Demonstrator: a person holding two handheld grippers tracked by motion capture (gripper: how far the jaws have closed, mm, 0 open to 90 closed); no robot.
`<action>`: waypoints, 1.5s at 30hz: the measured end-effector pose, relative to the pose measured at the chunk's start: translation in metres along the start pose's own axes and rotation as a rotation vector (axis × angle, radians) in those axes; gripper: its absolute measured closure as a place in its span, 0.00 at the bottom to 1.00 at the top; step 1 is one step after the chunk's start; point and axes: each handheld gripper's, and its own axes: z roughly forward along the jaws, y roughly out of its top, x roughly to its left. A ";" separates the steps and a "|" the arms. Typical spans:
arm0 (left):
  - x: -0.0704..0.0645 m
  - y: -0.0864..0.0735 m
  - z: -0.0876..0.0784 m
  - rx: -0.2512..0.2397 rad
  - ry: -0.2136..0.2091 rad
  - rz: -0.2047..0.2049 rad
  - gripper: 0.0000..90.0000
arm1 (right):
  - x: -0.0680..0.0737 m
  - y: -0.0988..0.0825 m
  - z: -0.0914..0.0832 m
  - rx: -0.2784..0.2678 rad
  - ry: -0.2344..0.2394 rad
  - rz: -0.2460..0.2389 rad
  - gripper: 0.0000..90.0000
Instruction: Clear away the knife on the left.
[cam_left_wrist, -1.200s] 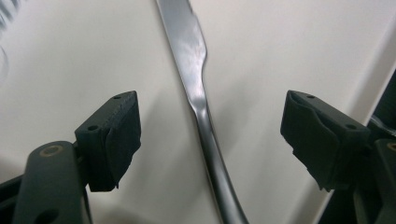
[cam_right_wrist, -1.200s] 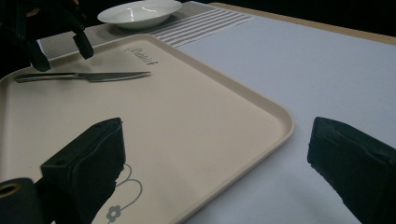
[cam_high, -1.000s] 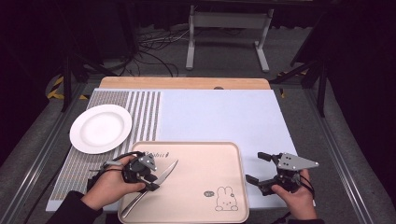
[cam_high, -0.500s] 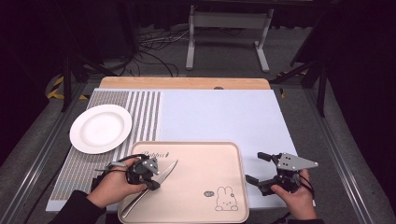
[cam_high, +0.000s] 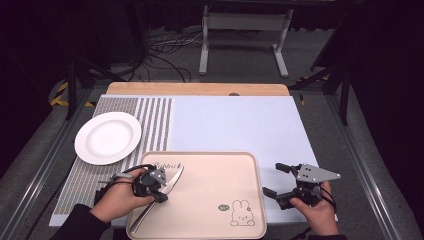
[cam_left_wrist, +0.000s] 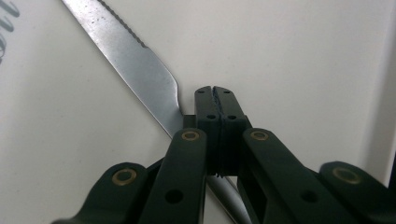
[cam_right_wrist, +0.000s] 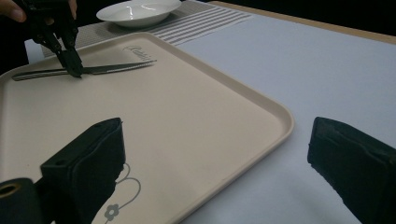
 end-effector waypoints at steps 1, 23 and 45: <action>0.000 -0.001 -0.001 0.002 -0.006 -0.012 1.00 | 0.000 0.000 0.000 0.000 0.000 0.000 0.05; 0.009 -0.018 -0.009 -0.003 0.014 -0.065 1.00 | 0.001 0.000 0.001 0.007 -0.009 -0.009 0.06; 0.016 -0.034 -0.015 -0.016 0.012 -0.130 1.00 | 0.001 -0.001 0.003 0.015 -0.011 -0.015 0.06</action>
